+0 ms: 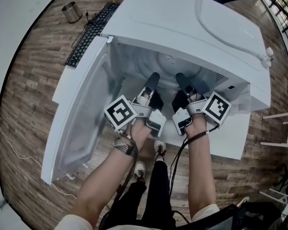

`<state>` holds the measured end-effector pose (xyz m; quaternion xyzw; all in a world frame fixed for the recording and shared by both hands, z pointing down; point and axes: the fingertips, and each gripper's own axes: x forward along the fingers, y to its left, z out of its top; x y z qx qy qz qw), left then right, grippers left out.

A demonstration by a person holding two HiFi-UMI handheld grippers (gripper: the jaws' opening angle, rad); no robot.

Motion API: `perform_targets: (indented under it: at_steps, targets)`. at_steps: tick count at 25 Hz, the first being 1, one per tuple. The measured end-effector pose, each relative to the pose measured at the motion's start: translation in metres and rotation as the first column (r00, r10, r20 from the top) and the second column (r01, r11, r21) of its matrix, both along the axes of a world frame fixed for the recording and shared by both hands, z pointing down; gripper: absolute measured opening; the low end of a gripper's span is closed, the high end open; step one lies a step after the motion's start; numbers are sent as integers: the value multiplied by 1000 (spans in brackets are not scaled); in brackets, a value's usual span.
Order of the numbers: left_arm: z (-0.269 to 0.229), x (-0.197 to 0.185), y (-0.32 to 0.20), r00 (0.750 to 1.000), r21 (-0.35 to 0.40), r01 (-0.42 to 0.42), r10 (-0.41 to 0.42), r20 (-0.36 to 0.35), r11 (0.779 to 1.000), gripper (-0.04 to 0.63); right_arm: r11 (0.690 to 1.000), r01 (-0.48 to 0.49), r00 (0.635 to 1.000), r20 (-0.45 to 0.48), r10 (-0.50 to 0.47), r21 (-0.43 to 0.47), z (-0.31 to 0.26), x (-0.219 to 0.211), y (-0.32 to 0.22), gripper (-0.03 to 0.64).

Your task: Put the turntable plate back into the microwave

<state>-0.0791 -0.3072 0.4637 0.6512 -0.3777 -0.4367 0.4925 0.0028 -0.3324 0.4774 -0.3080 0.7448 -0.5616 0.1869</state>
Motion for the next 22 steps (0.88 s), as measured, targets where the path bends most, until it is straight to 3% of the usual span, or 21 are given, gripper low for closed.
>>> perform_targets:
  at_steps: [8,22]
  targets:
    - [2,1,4,996,-26,28,-30,-85,999,98,999,-19,1000,-7,19,30,-1,6,8,112]
    - [16,-1,6,997,-54,34,-37,-68,998,82,1000,-12,1000,-11,12,16,12,12,38,112]
